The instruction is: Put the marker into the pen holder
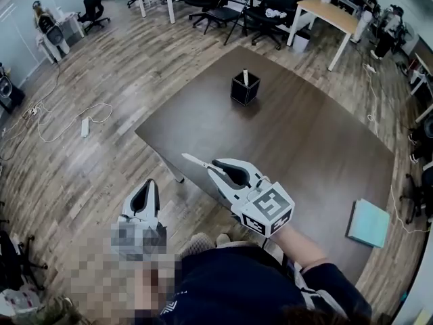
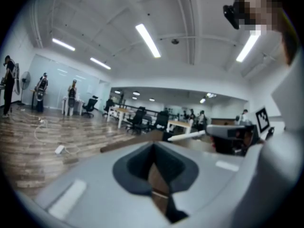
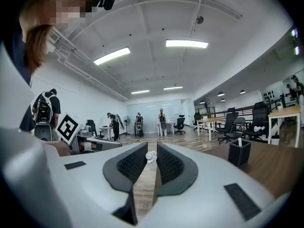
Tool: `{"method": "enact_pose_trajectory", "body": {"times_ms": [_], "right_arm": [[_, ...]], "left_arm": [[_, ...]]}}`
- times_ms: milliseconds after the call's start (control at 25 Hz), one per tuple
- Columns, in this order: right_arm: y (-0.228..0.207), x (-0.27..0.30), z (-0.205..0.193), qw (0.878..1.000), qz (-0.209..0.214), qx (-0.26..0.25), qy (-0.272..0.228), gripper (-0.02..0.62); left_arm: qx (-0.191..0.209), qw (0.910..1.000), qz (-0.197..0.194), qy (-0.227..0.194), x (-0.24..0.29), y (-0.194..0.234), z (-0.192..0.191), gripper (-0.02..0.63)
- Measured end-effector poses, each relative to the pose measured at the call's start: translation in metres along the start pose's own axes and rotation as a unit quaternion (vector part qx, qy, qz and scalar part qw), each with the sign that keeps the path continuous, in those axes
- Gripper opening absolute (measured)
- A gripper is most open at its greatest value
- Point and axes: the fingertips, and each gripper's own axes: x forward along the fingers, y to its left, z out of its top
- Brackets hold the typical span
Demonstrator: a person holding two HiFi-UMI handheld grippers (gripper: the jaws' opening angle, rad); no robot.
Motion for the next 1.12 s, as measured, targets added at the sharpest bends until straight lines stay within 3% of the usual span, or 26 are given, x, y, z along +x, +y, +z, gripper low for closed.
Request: {"method": "enact_pose_trajectory", "body": {"times_ms": [280,480,840,1120], "right_arm": [[-0.031,0.006,0.002,0.999,-0.040,0.003,-0.005,0.057],[-0.076,0.016,0.009,0.995,-0.098,-0.001,-0.004,0.057],[-0.159,0.049,0.012,0.981,-0.193,0.017,0.001,0.057],[-0.216,0.066,0.012,0.963,-0.268,0.033,0.007,0.057]], "left_arm": [[0.019,0.9981,-0.056,0.014,0.063,-0.009,0.013,0.005],[0.026,0.9924,-0.118,0.026,0.132,-0.017,0.024,0.005],[0.044,0.9742,-0.214,0.058,0.248,-0.019,0.042,0.005],[0.055,0.9548,-0.280,0.084,0.318,-0.024,0.047,0.005]]}}
